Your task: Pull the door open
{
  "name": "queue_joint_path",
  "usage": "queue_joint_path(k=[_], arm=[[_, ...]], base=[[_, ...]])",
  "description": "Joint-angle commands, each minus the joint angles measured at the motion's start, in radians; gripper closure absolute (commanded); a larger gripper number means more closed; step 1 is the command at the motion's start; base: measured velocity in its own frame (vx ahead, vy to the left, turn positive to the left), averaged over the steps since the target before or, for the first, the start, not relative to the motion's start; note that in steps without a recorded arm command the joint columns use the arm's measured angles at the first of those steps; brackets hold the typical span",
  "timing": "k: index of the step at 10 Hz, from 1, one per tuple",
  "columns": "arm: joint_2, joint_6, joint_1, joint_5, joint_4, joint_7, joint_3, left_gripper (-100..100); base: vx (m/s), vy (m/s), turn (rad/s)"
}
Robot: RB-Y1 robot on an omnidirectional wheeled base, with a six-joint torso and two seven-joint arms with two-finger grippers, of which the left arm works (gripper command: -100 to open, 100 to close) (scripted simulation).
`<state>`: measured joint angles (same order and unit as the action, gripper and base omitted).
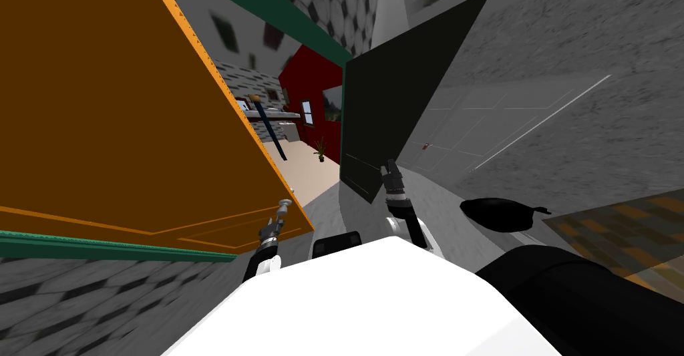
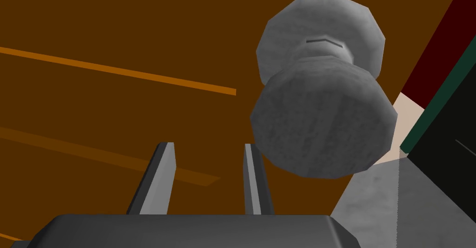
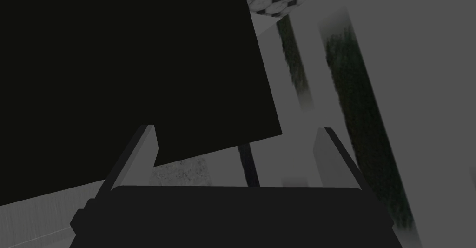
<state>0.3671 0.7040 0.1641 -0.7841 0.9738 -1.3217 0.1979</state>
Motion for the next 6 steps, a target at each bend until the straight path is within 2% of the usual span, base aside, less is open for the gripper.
queue_joint_path(k=[1,2,3,6], arm=[[0.001,-0.021,-0.019,-0.003,0.029,0.000,0.001,-100],[0.006,-0.017,-0.004,-0.005,0.005,-0.001,-0.005,-100],[0.006,-0.017,-0.004,-0.005,0.005,-0.001,-0.005,100],[0.006,-0.017,-0.004,-0.005,0.005,-0.001,-0.005,100]], base=[[0.026,-0.061,0.006],[0.018,0.002,0.041],[0.006,0.020,-0.014],[-0.006,-0.001,-0.001]])
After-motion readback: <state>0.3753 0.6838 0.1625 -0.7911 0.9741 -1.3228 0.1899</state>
